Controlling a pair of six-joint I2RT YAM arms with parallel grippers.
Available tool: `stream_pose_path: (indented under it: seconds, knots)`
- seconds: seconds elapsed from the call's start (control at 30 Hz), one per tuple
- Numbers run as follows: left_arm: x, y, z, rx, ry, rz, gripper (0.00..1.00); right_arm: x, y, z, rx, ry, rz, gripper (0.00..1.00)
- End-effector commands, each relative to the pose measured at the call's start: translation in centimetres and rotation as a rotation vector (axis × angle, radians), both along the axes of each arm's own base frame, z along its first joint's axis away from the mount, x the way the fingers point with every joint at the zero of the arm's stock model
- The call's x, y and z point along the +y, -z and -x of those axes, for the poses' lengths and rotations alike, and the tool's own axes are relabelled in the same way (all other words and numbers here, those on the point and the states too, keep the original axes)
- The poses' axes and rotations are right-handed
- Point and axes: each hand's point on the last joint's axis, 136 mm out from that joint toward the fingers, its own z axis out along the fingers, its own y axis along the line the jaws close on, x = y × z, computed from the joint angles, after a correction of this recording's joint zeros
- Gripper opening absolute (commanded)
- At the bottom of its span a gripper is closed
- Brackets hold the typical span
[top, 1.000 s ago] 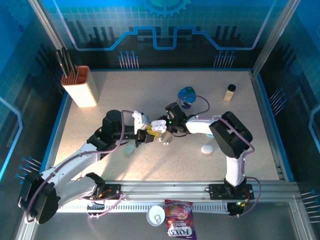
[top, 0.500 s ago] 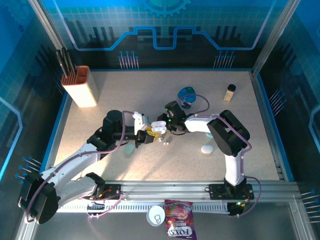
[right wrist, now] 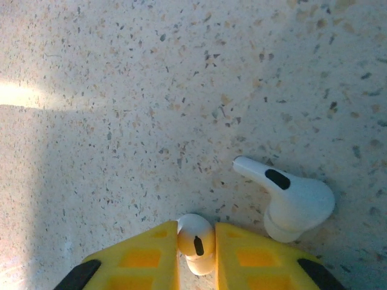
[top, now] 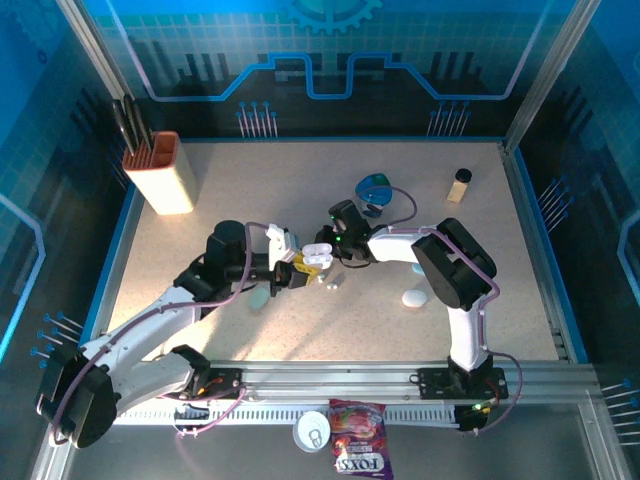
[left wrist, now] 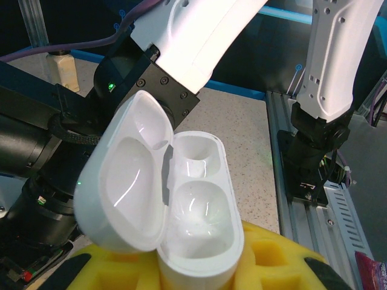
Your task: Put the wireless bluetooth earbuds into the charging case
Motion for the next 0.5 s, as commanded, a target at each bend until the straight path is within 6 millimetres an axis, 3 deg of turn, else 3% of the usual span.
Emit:
stream_pose_path:
  seconds: [0.0,0.13,0.27,0.47]
  knots:
    - [-0.1,-0.1,0.4,-0.025,0.021,-0.003,0.0,-0.7,0.6,-0.4,-0.019,-0.03,0.059,0.19]
    - [0.0,-0.1,0.3,-0.021,0.013,-0.008,0.0,-0.6,-2.1,-0.7,-0.146,-0.1,0.068,0.19]
    - [0.0,-0.1,0.1,-0.016,0.002,-0.012,0.0,-1.3,-6.3,-0.6,-0.331,-0.152,0.067,0.19]
    - [-0.1,-0.1,-0.1,0.001,0.002,-0.011,0.0,-4.5,-12.1,0.8,-0.571,-0.184,0.133,0.19]
